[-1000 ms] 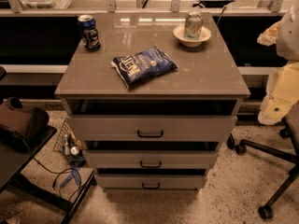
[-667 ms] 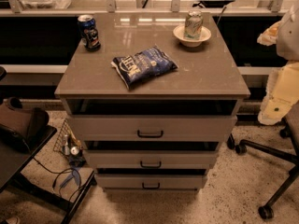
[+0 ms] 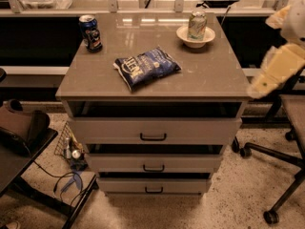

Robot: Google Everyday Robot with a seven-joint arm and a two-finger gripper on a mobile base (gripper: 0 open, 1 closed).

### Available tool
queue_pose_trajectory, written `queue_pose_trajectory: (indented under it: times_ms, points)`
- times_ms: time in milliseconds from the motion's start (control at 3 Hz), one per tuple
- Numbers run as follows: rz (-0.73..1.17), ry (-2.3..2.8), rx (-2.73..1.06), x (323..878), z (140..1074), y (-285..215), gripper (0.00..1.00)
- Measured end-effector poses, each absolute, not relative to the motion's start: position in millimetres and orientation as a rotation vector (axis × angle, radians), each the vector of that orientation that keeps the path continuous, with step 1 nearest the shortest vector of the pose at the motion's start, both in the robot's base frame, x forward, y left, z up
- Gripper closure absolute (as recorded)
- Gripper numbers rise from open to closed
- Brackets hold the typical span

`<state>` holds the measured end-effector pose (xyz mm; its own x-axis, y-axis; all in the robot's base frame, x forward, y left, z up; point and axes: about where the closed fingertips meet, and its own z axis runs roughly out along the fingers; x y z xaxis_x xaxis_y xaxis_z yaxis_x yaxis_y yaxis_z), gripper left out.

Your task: Pick 7up can from paper bowl and place on counter

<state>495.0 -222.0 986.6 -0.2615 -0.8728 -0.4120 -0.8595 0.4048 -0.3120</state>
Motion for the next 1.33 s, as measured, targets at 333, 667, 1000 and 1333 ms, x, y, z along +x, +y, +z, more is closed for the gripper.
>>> queue_pose_trajectory:
  times_ms: [333, 667, 1000, 1333]
  points:
    - [0.082, 2.000, -1.283, 562, 988, -225, 0.00]
    - [0.188, 1.829, -1.111, 630, 995, -218, 0.00]
    - [0.241, 1.684, -0.978, 683, 1001, -206, 0.00]
    - [0.205, 1.661, -0.837, 712, 999, -210, 0.00]
